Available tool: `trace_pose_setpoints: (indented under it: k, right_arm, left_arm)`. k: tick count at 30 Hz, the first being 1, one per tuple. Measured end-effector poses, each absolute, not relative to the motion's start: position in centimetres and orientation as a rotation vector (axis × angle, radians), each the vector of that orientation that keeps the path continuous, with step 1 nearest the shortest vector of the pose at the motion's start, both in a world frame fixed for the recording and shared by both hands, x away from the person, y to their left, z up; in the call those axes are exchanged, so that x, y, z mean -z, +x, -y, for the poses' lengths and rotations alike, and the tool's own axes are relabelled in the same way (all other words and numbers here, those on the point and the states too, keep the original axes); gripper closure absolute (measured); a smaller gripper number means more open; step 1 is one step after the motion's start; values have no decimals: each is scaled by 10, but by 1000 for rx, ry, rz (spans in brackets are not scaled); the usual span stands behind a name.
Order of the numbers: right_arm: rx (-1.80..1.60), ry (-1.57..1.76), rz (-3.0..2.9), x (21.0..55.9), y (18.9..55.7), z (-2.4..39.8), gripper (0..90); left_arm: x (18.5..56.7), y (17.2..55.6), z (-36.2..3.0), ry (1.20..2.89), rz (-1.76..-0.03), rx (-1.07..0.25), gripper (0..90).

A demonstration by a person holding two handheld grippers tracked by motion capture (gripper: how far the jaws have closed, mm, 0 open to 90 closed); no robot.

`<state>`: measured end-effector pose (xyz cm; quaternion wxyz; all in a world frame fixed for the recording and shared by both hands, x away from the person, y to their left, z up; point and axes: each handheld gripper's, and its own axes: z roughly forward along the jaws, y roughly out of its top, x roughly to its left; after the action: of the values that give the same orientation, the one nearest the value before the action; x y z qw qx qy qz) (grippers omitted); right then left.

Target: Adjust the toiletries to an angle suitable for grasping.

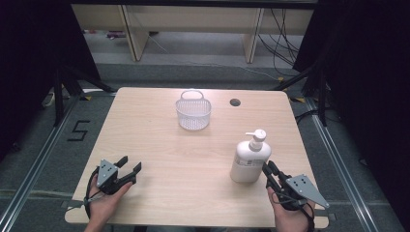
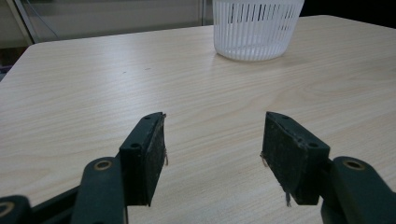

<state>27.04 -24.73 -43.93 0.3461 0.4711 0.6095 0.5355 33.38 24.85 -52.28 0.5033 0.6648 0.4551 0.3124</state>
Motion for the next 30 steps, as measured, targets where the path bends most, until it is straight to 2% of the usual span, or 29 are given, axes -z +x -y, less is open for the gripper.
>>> trace_pose_setpoints:
  k: [6,9,19,30]
  right_arm:
    - [-1363,1163,-1500,421,269,242,548]
    - [-1366,1171,-1493,418,273,239,501]
    - [-1372,1170,-1472,416,283,233,438]
    - [-1378,1175,-1490,409,285,233,415]
  left_arm:
    - [523,334,-249,1605,-1100,-753,390]
    - [523,334,-249,1601,-1100,-751,389]
    - [523,334,-249,1608,-1093,-751,389]
    - [517,332,-241,1593,-1057,-757,381]
